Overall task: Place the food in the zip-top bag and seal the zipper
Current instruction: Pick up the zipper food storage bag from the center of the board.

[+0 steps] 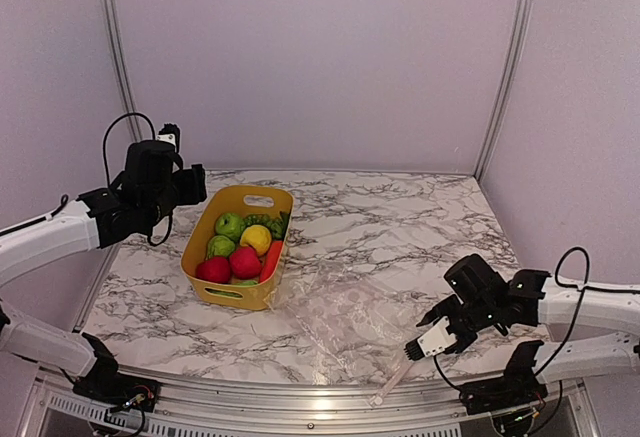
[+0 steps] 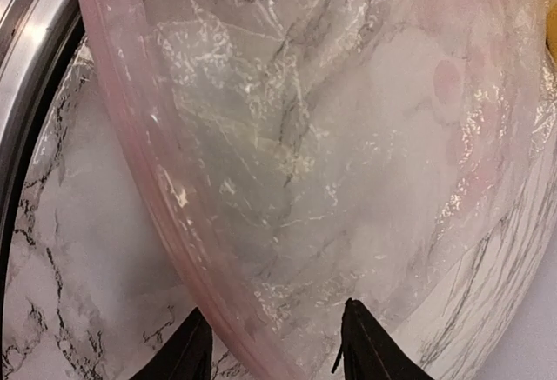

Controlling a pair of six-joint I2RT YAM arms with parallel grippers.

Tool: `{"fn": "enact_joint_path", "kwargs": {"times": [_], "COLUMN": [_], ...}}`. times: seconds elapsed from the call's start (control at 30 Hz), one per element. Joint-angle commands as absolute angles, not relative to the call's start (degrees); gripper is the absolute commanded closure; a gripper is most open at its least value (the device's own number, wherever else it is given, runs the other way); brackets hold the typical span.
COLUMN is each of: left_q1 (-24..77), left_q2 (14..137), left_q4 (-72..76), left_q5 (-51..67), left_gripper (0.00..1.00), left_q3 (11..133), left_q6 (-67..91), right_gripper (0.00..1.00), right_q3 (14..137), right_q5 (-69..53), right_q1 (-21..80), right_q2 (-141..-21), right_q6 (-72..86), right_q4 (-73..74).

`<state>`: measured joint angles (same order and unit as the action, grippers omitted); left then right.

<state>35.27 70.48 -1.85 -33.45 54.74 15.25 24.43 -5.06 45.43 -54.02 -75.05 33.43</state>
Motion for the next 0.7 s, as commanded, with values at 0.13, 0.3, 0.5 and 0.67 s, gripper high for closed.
{"fn": "enact_joint_path", "kwargs": {"times": [0.13, 0.3, 0.5, 0.67], "left_q1": [35.6, 36.4, 39.0, 41.4], "left_q2": [68.7, 69.8, 74.6, 77.2], "left_q4": [-0.8, -0.5, -2.4, -3.7], "left_q5": [-31.7, -29.6, -26.7, -25.7], "left_gripper": [0.30, 0.31, 0.32, 0.32], "left_q3": [53.6, 53.5, 59.7, 66.5], "left_q6": [16.5, 18.3, 18.6, 13.6], "right_gripper": [0.61, 0.93, 1.00, 1.00], "right_q3": [25.0, 29.3, 38.5, 49.2], "right_q5": [-6.5, -8.3, -10.3, -17.2], "right_q1": [46.0, 43.9, 33.8, 20.8], "right_q2": [-56.9, -57.7, -57.1, -61.7], "right_q6": [-67.3, -61.7, -61.1, -58.4], "right_q4": [24.3, 23.8, 30.2, 33.6]}}
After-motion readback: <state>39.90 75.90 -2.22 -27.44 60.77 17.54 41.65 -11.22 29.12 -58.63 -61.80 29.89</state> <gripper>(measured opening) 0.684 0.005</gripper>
